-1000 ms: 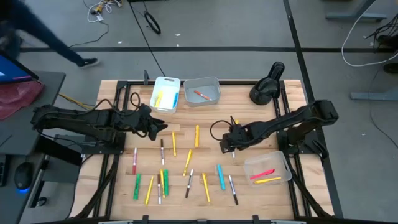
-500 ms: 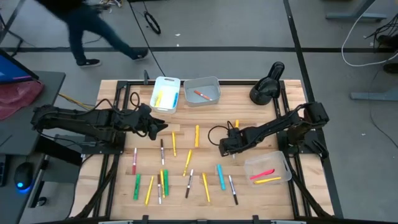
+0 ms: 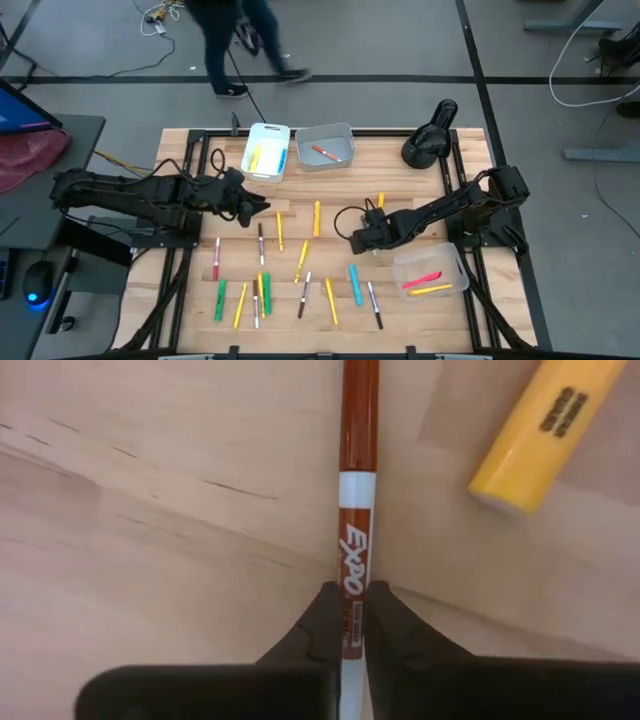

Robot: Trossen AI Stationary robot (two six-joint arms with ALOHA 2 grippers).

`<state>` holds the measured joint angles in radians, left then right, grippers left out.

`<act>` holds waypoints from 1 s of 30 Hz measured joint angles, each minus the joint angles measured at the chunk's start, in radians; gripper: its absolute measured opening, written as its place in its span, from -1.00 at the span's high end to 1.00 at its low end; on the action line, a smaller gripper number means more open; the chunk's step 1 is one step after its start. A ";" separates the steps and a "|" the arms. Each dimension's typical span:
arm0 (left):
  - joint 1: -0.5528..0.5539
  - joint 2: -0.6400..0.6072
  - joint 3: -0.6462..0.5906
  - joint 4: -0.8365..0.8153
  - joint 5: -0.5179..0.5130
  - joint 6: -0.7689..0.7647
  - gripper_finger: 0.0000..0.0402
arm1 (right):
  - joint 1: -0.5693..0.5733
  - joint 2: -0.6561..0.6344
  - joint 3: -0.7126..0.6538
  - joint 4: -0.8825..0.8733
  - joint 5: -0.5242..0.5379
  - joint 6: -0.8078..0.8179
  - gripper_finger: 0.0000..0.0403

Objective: Pick & Place Markers
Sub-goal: Put the brown marker pen into the gray bin

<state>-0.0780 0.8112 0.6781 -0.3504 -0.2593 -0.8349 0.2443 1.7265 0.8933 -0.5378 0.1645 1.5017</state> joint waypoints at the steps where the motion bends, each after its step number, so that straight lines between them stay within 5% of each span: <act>1: 0.000 0.000 0.000 0.000 0.011 0.000 0.12 | 0.003 -0.007 0.010 -0.004 0.003 0.011 0.93; 15: 0.000 0.000 0.000 -0.004 0.142 0.138 0.12 | -0.070 -0.055 0.329 0.008 0.074 -0.165 0.93; 21: 0.000 0.000 0.000 -0.006 0.155 0.166 0.12 | -0.254 -0.057 0.473 -0.050 0.013 -0.490 0.93; 30: 0.001 0.000 0.000 -0.004 -0.037 0.107 0.12 | -0.618 -0.057 0.554 -0.060 -0.115 -1.121 0.93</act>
<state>-0.0769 0.8116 0.6781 -0.3546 -0.2964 -0.7277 -0.3738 1.6695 1.4471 -0.5983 0.0495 0.3804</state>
